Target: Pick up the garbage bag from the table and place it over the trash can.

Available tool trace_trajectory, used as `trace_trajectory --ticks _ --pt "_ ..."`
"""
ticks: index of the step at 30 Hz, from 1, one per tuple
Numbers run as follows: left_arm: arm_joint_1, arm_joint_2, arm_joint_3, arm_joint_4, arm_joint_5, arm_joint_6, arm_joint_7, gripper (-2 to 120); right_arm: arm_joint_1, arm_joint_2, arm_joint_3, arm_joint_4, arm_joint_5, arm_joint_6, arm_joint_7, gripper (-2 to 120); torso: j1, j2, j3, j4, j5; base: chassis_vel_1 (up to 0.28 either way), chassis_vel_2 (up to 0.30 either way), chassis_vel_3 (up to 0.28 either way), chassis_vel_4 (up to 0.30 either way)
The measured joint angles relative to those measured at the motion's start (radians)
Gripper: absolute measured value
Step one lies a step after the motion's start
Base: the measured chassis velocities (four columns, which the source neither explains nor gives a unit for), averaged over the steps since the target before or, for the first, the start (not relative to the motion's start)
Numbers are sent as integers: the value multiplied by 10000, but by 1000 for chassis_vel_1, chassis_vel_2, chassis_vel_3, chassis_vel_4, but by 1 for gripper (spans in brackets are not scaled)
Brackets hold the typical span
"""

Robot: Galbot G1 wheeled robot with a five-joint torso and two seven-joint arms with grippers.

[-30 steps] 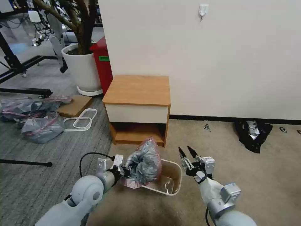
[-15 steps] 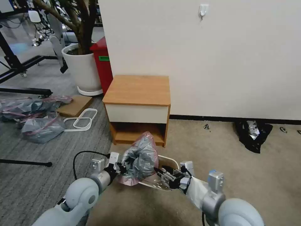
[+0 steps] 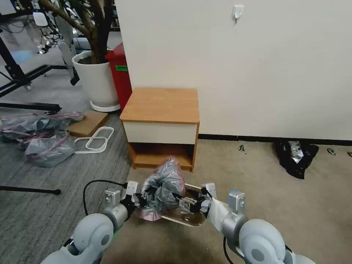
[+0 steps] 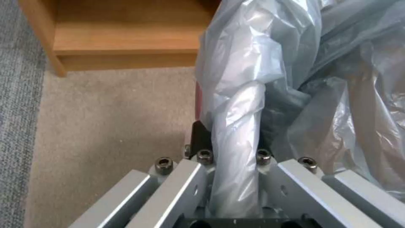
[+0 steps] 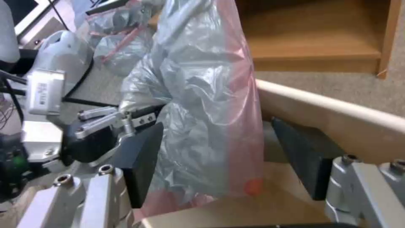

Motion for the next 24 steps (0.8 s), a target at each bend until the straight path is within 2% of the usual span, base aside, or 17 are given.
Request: trace_trajectory --ticks 8,13,15,16,20,22,24 --pt "89 -28 10 -15 41 -39 13 2 636 232 -377 -496 813 -183 275 68 0 0 0 0 1 0 0 0 0" --pt "75 -28 52 -14 45 -52 18 2 867 265 -509 -703 1286 -203 281 60 0 0 0 0 0 0 0 0 0" --pt "66 -23 85 -13 46 -55 20 2 981 289 -573 -805 1487 -204 279 52 0 0 0 0 0 0 0 0 0" --pt "62 -21 123 -7 46 -55 25 2 1089 337 -644 -928 1653 -201 273 44 -1 0 0 0 1 0 0 0 0" --pt "30 -22 193 19 46 -56 27 2 1214 425 -721 -1124 1848 -160 251 34 0 0 0 0 1 0 0 0 0" --pt "21 -24 213 23 46 -55 28 2 1235 441 -734 -1158 1896 -140 243 34 0 0 0 0 0 0 0 0 0" --pt "0 -32 254 30 46 -55 28 2 1299 495 -780 -1264 1981 -58 192 25 0 0 0 0 1 0 0 0 0"
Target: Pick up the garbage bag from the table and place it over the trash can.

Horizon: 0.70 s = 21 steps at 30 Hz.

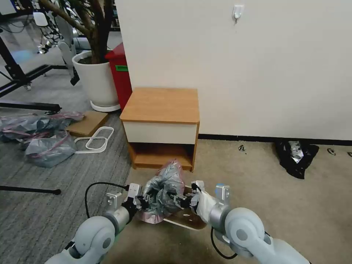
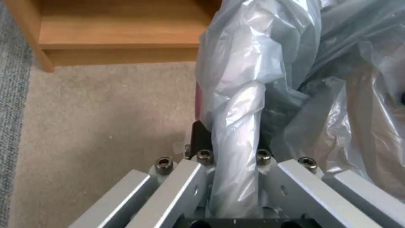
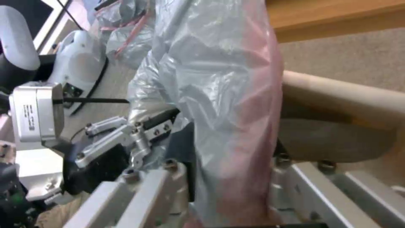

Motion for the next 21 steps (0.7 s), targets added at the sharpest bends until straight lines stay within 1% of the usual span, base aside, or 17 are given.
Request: trace_trajectory --ticks 1,2,3,4,5,9,11,21 --pt "0 0 0 0 0 0 0 2 0 0 0 0 0 0 0 25 0 0 0 0 0 0 0 0 0" --pt "-2 -1 13 1 0 0 0 2 17 25 -12 -38 12 32 -45 22 0 -1 0 0 0 0 0 0 0" --pt "-4 -2 37 8 0 0 0 2 36 76 -19 -116 13 82 -160 15 0 0 0 0 0 0 0 0 0" --pt "-4 -2 37 8 0 0 0 2 36 76 -19 -116 13 82 -160 15 0 0 0 0 0 0 0 0 0" --pt "-15 5 50 23 0 0 0 2 39 110 -31 -174 6 128 -220 9 0 0 0 0 0 0 0 0 0" --pt "-46 24 65 45 -2 0 0 2 27 122 -65 -236 -141 259 -334 6 0 0 0 0 0 0 0 0 0" --pt "-89 23 91 73 -7 0 0 2 -43 88 -101 -264 -539 483 -587 0 0 0 0 0 1 0 0 0 0" --pt "-163 -37 198 214 -4 -22 0 2 -256 32 -124 -187 -1181 946 -850 0 0 0 0 0 1 0 0 0 0"
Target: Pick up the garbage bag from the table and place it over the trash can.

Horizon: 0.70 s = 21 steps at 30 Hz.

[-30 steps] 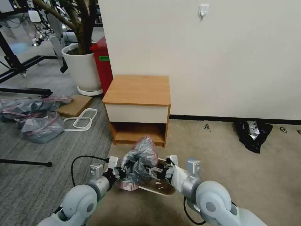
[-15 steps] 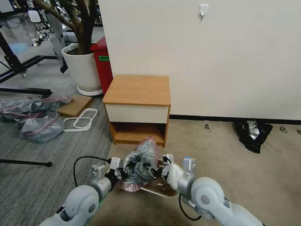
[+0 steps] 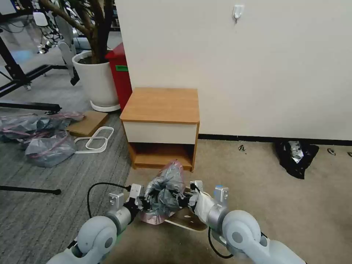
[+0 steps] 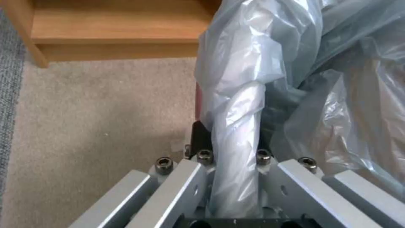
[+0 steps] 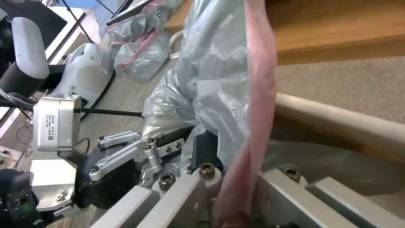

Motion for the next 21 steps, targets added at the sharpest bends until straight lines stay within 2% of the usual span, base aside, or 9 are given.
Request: trace_trajectory --ticks 12,21 --pt "-28 -34 10 194 60 -69 -6 2 -338 -396 491 580 -11 145 -291 0 0 0 0 0 0 0 0 0 0" --pt "175 -96 -141 300 285 -197 109 2 -452 -822 1290 975 601 89 -399 0 0 0 0 0 0 0 0 0 0"
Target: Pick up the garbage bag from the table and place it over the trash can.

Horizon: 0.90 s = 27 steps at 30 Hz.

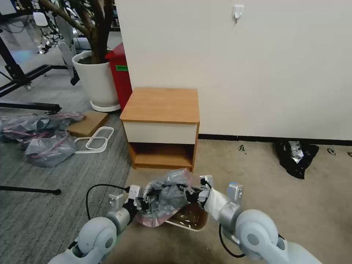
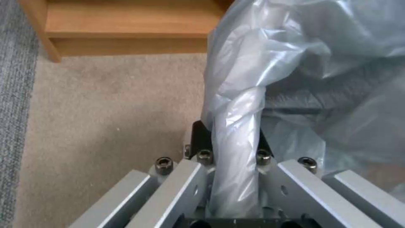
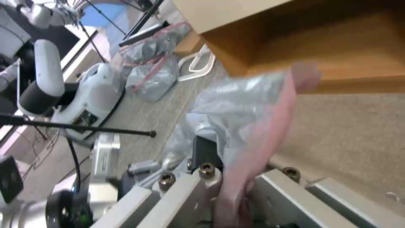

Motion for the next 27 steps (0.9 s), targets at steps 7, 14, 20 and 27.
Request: trace_trajectory --ticks 7,14,20,27 --pt "278 -86 -263 8 148 -119 276 2 47 -211 739 -45 679 -215 4 0 0 0 0 1 0 0 0 0 0" --pt "615 -219 -783 6 198 -597 886 2 -224 -409 1720 -287 988 -346 -13 0 0 0 0 0 0 0 0 0 0" --pt "689 -362 -1092 10 170 -888 1084 2 -685 -421 2187 -344 1002 -351 -98 0 0 0 0 0 1 0 0 0 0" --pt "468 -629 -1404 104 -242 -1158 1111 2 -1166 -253 2402 -398 917 -351 -217 0 0 0 0 0 0 0 0 0 0"
